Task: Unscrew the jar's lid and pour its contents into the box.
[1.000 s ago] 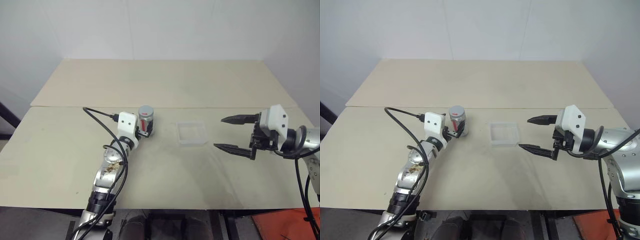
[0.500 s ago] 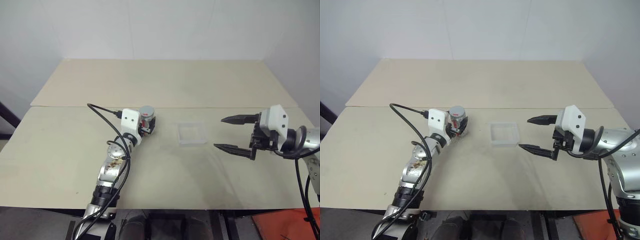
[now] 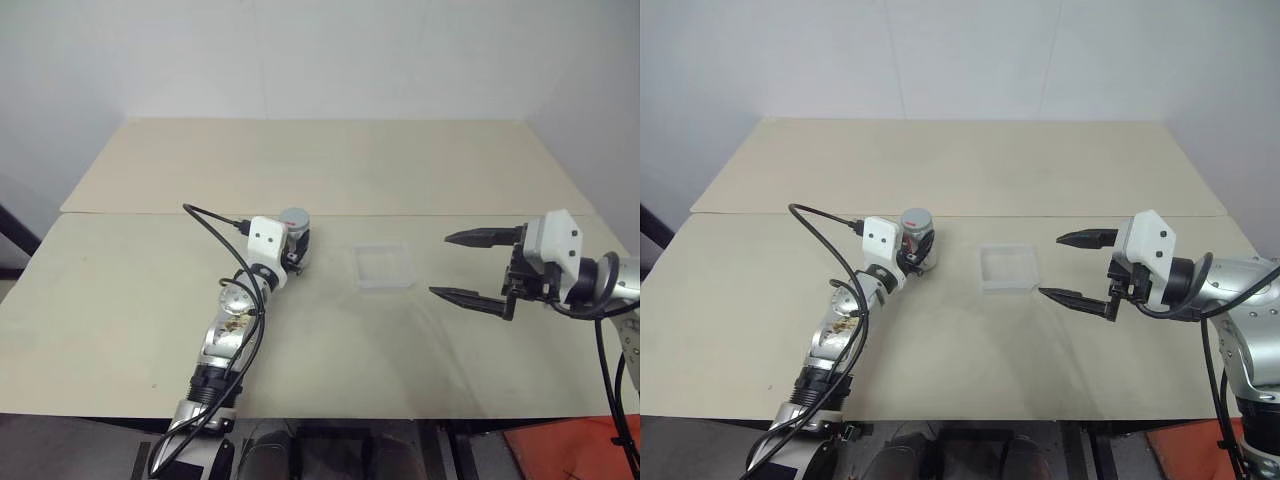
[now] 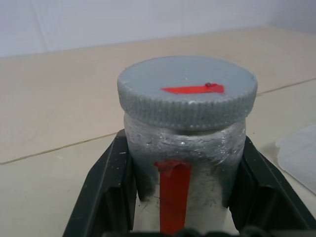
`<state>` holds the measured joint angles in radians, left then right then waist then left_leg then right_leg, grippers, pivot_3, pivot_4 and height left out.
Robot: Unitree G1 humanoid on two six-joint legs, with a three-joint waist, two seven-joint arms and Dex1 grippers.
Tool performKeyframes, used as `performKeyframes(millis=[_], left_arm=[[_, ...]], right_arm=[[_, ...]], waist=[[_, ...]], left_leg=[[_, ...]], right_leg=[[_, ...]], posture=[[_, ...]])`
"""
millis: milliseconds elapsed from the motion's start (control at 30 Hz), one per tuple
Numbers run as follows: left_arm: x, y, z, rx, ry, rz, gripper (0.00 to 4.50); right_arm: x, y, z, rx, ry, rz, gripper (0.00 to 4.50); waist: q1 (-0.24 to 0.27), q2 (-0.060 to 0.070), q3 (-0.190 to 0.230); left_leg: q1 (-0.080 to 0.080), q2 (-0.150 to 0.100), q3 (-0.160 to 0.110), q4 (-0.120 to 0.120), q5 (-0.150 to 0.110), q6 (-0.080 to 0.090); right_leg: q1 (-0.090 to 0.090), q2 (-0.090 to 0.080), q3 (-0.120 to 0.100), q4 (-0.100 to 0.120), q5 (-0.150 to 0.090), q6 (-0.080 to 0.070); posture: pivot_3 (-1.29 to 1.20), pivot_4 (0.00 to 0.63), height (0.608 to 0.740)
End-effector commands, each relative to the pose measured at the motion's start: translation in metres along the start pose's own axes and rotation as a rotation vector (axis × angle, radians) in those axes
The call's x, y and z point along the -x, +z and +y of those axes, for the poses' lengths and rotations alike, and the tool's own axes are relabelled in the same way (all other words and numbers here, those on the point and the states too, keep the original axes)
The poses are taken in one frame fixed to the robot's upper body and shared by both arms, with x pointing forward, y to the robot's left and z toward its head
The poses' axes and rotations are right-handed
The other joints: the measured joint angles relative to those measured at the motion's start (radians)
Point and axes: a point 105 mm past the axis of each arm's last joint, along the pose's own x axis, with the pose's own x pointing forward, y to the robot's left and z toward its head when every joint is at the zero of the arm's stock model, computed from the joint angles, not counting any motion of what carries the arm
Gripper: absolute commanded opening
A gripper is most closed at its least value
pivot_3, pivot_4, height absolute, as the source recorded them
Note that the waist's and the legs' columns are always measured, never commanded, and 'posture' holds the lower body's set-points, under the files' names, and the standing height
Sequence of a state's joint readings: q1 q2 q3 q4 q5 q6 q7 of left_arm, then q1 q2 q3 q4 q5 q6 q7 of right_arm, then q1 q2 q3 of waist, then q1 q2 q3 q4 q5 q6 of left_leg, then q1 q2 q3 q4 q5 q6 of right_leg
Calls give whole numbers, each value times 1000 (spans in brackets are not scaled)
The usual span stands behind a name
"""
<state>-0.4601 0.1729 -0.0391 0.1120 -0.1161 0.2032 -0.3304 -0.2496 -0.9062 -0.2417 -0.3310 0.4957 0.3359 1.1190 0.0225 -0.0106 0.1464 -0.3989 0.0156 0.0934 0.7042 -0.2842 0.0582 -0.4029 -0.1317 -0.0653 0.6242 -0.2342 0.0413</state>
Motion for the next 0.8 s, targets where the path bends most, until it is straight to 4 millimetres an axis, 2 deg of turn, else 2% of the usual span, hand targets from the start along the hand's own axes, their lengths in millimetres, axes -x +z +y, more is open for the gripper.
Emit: performKeyframes(millis=[33,167,267,367,533,667,800], left_arm=[[13,40,9,-38,-163,-87,2011],[28,73,20,-14,-396,-105,2011],[38,86,14,25,-603,-116,2011],[42,87,1,35,-765,-120,2011],[35,79,-23,-1,-936,-109,2011],[29,84,-32,-1,-992,-142,2011],[24,87,-36,-22,-1020,-162,2011]], right_arm=[[-2,12,-4,-7,-40,-53,4500],[-15,21,-3,-90,-51,-123,4500],[-32,36,-2,-140,-39,-188,4500],[-53,55,-7,-182,-40,-235,4500],[-87,86,-10,-220,-4,-303,4500],[-101,96,-5,-228,43,-299,4500],[-112,93,-2,-228,61,-260,4500]], waist=[[-9,0,0],[-11,0,0],[-11,0,0],[-11,0,0],[-10,0,0],[-11,0,0],[-13,0,0]], left_leg=[[0,0,0,0,0,0],[0,0,0,0,0,0],[0,0,0,1,0,0],[0,0,0,1,0,0],[-1,-2,1,1,1,-1],[-4,-3,0,1,1,-1],[-5,-3,-1,1,1,-1]], right_leg=[[-1,0,0,0,0,0],[0,0,0,1,0,0],[0,0,0,1,0,0],[0,0,0,1,0,0],[-1,1,-1,1,0,0],[-3,1,-2,0,0,0],[-4,1,-3,0,0,0]], posture=[[0,150,740],[0,150,740],[0,150,740],[0,150,740],[0,150,740],[0,150,740],[0,150,740]])
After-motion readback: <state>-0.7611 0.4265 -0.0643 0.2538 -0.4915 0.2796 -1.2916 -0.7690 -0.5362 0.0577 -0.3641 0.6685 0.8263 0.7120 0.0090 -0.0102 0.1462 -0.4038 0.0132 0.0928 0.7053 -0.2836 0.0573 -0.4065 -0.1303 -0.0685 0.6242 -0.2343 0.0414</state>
